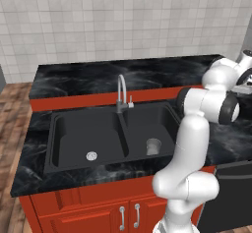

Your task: Move any existing items from the left basin to the right basin for drying. Then move the cup from the counter to the left basin of the sink for washing.

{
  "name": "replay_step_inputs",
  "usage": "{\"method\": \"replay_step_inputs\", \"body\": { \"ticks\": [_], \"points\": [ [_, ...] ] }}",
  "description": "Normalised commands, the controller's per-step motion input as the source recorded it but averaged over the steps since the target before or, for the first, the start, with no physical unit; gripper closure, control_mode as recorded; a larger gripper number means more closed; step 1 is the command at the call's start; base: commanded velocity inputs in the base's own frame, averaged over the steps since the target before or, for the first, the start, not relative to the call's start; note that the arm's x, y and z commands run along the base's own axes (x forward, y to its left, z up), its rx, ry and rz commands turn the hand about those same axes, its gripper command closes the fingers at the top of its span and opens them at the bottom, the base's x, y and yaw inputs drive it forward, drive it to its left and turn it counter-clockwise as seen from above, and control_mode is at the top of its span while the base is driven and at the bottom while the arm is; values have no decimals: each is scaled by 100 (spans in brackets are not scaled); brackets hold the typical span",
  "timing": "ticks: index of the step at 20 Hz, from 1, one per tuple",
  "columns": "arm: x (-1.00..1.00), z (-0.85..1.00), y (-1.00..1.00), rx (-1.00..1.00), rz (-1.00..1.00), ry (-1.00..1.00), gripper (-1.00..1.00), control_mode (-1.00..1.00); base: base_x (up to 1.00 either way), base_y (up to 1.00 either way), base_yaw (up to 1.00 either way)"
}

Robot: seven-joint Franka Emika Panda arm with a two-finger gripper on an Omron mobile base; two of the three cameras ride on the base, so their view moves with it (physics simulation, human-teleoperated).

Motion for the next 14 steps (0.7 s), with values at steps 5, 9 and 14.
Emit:
{"method": "replay_step_inputs", "body": {
  "ticks": [5,9,14],
  "points": [
    [17,-8,-3,0,0,0,-100,-100,0,0,0],
    [18,-6,-3,0,0,0,-100,-100,0,0,0],
    [14,-3,-8,0,0,0,-100,-100,0,0,0]
  ]
}}
